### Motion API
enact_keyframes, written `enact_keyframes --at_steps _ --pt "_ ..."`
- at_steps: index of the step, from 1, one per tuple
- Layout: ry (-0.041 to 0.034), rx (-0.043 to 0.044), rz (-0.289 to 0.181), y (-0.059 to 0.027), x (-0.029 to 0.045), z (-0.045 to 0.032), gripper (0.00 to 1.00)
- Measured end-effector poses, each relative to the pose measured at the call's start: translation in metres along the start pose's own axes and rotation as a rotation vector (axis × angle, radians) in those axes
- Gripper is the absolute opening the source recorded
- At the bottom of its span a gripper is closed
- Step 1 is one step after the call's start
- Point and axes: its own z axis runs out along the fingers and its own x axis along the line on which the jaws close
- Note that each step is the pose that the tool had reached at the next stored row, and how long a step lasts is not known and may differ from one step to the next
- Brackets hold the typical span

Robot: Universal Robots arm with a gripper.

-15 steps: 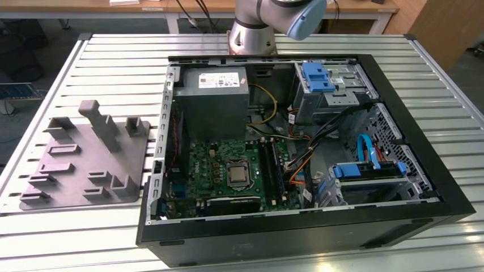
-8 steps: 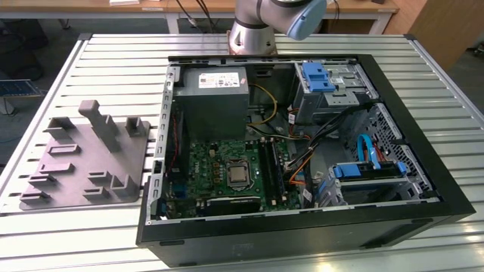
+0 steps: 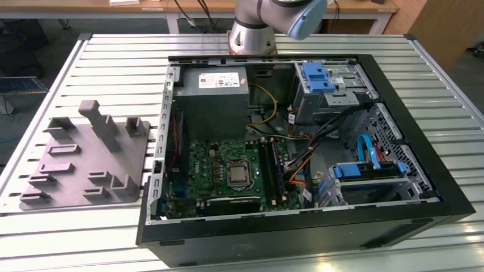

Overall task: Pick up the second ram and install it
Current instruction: 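Pick up the second ram and move it above second insertion slot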

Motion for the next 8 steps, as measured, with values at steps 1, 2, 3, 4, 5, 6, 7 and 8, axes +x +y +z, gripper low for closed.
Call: enact_keyframes --at_steps 1,2,3,4,5,6,7,8 --pt "0.0053 -0.0001 0.0 -0.0029 0.0 0.0004 0.14" --pt "0.0102 -0.0002 0.001 -0.0063 0.0001 0.0007 0.14" --pt "0.0151 -0.0001 0.001 -0.0097 0.0002 0.0011 0.14" --pt "0.02 -0.0002 0.001 -0.0131 0.0002 0.0015 0.14" --pt "0.0253 -0.0003 0.001 -0.0169 0.0003 0.0019 0.14" --pt "0.0295 -0.0004 0.001 -0.0203 0.0003 0.0024 0.14" --pt "0.0319 -0.0005 0.001 -0.0243 0.0005 0.0029 0.14" --pt "0.0333 -0.0007 0.002 -0.0287 0.0006 0.0034 0.14"
